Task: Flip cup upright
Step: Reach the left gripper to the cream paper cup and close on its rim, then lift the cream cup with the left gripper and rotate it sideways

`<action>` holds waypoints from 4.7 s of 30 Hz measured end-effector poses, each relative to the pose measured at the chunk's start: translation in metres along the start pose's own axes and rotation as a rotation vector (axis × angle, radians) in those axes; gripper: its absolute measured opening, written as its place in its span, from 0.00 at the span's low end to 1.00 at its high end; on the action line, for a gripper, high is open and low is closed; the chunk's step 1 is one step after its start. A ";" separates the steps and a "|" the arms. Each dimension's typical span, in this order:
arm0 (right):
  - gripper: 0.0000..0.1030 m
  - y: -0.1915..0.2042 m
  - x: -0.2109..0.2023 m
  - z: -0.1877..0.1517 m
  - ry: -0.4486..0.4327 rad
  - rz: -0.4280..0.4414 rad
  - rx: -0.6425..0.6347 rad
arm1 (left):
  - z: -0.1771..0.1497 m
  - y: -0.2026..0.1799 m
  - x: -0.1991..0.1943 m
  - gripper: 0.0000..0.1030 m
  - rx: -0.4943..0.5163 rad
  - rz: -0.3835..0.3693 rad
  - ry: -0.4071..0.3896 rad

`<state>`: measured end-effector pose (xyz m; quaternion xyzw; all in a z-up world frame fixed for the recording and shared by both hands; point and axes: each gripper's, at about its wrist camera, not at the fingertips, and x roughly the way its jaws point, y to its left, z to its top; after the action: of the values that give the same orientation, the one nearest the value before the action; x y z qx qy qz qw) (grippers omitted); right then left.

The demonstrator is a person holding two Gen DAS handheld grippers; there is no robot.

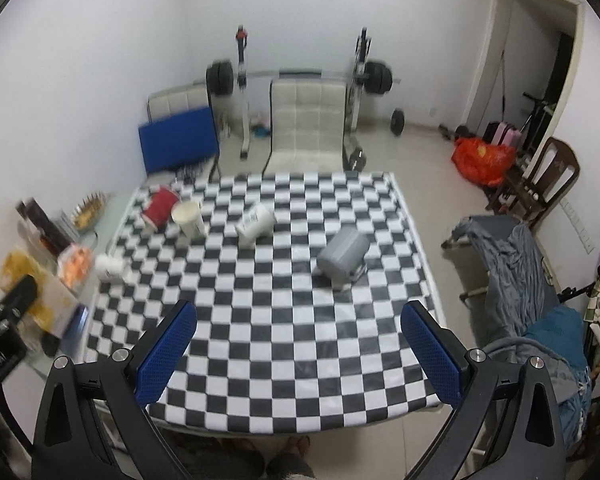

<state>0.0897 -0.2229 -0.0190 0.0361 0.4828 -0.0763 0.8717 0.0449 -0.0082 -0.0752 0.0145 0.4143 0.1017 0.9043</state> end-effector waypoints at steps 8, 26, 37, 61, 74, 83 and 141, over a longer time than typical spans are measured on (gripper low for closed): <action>1.00 0.006 0.113 -0.025 0.082 0.039 -0.050 | -0.013 -0.017 0.063 1.00 -0.006 0.088 0.085; 1.00 0.082 0.306 0.034 0.311 0.046 -0.064 | 0.050 -0.037 0.248 1.00 0.023 0.037 0.214; 1.00 0.109 0.410 0.081 0.356 0.005 -0.052 | 0.062 -0.060 0.354 1.00 0.127 -0.111 0.159; 1.00 0.100 0.470 0.077 0.394 -0.063 -0.057 | 0.066 -0.098 0.433 0.66 0.245 -0.357 0.003; 1.00 0.083 0.451 0.070 0.407 -0.073 -0.010 | 0.078 -0.088 0.403 0.58 0.238 -0.374 0.023; 1.00 0.056 0.404 0.032 0.477 -0.042 0.019 | 0.053 -0.084 0.326 0.58 0.264 -0.372 0.152; 1.00 -0.082 0.353 -0.078 0.673 0.067 0.137 | -0.102 -0.194 0.290 0.67 0.217 -0.502 0.797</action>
<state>0.1950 -0.3278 -0.3580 0.1333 0.7354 -0.0638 0.6613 0.1860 -0.1476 -0.3795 -0.0315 0.7274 -0.1658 0.6651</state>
